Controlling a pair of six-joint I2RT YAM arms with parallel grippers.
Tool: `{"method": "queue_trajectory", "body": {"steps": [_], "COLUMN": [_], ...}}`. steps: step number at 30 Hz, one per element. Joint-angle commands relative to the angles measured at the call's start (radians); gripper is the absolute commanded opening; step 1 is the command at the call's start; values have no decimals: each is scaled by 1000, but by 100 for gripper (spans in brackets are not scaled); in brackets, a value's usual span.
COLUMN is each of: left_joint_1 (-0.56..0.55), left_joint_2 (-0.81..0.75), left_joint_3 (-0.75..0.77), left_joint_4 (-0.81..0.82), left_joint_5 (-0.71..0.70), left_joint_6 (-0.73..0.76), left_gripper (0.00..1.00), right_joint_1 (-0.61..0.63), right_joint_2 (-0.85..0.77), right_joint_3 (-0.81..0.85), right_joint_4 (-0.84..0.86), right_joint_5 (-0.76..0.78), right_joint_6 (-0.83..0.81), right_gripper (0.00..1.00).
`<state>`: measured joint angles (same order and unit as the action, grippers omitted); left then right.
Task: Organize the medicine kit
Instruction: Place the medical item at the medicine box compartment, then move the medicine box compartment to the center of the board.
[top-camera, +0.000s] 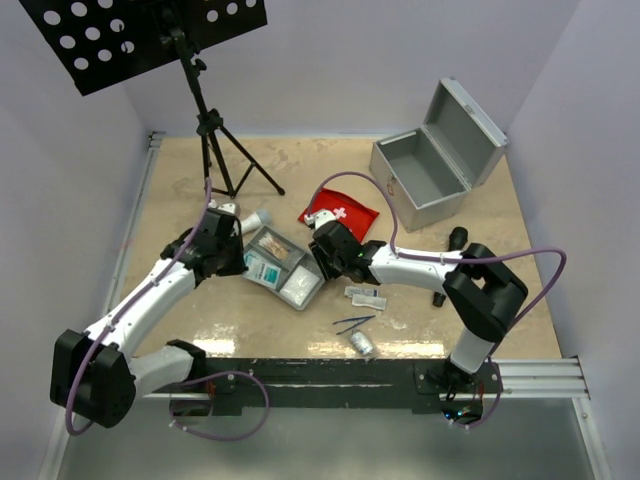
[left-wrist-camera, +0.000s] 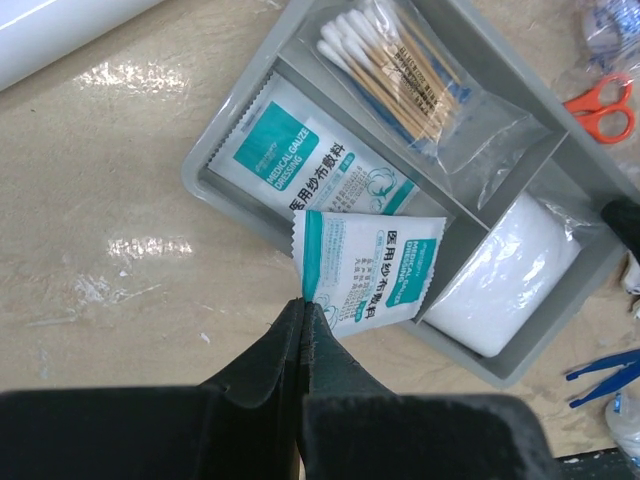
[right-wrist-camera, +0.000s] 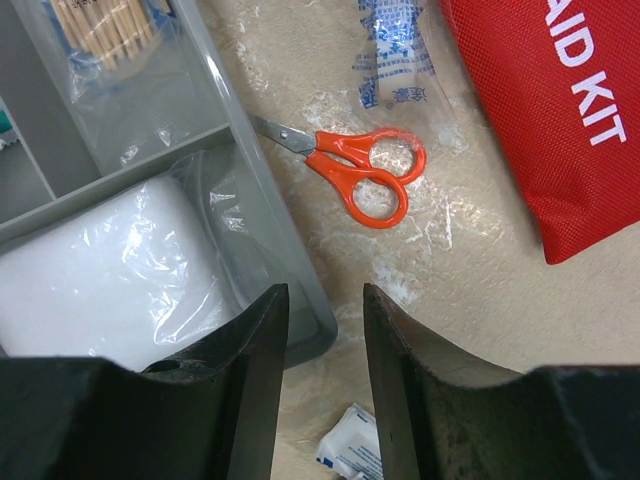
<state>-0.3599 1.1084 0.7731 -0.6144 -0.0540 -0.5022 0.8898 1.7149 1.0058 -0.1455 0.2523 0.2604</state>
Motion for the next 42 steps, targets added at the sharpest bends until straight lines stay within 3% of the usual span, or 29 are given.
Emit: {"method": "queue_trajectory", "body": {"steps": [1, 16, 18, 20, 23, 26, 31, 35, 42], "left_joint_1": [9, 24, 24, 24, 24, 24, 19, -103, -200], "left_joint_2": [47, 208, 209, 199, 180, 165, 88, 48, 74], "left_joint_3": [48, 101, 98, 95, 100, 123, 167, 178, 60], "left_joint_4": [48, 110, 105, 101, 90, 62, 56, 90, 199], "left_joint_5": [32, 31, 26, 13, -1, -13, 29, 22, 163], "left_joint_6": [62, 97, 94, 87, 77, 68, 57, 76, 105], "left_gripper": [0, 0, 9, 28, 46, 54, 55, 55, 54], "right_joint_1": [-2, -2, -2, 0, -2, -2, -2, -2, 0], "right_joint_2": [-72, -207, -219, -228, -233, -236, -245, -247, -314], "right_joint_3": [14, 7, 7, 4, 5, 7, 7, 2, -52], "right_joint_4": [20, 15, 9, 9, 7, 6, 7, 7, 18], "right_joint_5": [4, -88, -84, -81, -81, -85, -79, -56, -31], "right_joint_6": [2, 13, 11, 10, 10, 10, 10, 11, 63], "right_gripper": [41, 41, 41, 41, 41, 41, 41, 41, 40]}}
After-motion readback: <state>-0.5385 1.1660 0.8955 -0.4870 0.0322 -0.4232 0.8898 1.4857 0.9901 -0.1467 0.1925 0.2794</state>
